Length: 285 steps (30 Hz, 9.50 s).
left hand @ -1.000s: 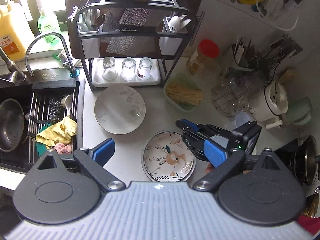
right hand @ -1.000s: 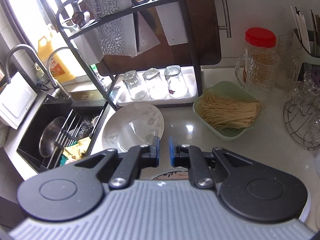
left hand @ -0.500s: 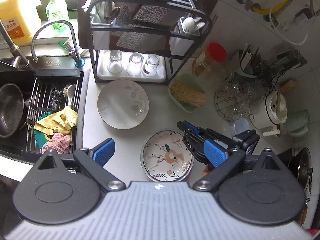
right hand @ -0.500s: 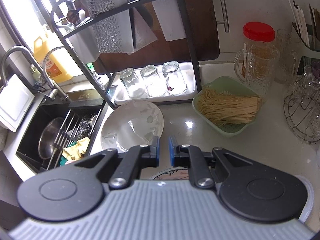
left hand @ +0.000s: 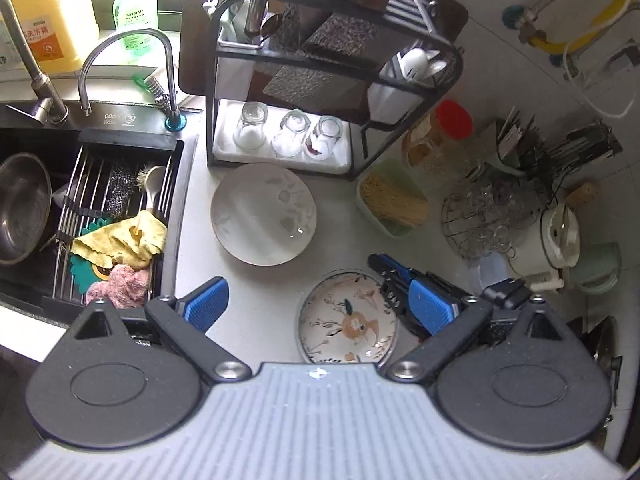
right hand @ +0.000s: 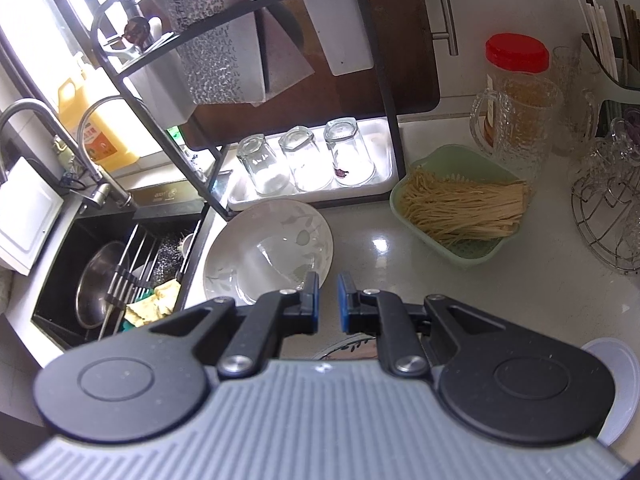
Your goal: Organize plates and bowls
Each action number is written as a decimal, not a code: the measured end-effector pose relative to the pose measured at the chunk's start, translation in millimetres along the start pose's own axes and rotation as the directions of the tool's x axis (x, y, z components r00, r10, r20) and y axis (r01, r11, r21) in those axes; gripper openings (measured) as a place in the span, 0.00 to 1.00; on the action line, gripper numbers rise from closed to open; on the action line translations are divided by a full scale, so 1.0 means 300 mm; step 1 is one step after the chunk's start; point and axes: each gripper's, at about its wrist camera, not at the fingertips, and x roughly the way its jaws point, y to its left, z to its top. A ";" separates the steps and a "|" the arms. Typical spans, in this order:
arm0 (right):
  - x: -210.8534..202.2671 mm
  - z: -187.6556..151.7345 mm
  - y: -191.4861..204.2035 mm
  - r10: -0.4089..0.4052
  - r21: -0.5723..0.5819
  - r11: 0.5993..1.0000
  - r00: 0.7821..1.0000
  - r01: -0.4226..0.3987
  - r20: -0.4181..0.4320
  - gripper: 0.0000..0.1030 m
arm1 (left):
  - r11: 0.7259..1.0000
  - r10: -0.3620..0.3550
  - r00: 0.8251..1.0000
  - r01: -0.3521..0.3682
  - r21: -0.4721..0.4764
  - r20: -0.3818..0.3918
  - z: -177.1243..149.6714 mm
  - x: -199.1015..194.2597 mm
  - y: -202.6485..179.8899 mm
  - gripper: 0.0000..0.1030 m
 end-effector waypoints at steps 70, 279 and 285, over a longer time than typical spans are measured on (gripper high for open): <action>0.634 -0.012 -0.096 0.126 0.398 0.916 0.978 -0.051 -0.165 0.19 | 0.979 -0.197 0.971 0.203 0.033 -0.139 0.346 1.184 0.622 0.42; -0.570 -0.475 -0.576 -0.225 0.114 0.972 0.958 0.207 0.176 0.20 | 0.916 -0.117 0.977 0.036 0.399 0.180 -0.529 0.793 -0.716 0.51; -0.492 -0.489 -0.641 -0.238 0.077 0.971 0.958 0.228 0.162 0.20 | 0.903 -0.101 0.984 0.027 0.428 0.150 -0.490 0.897 -0.767 0.54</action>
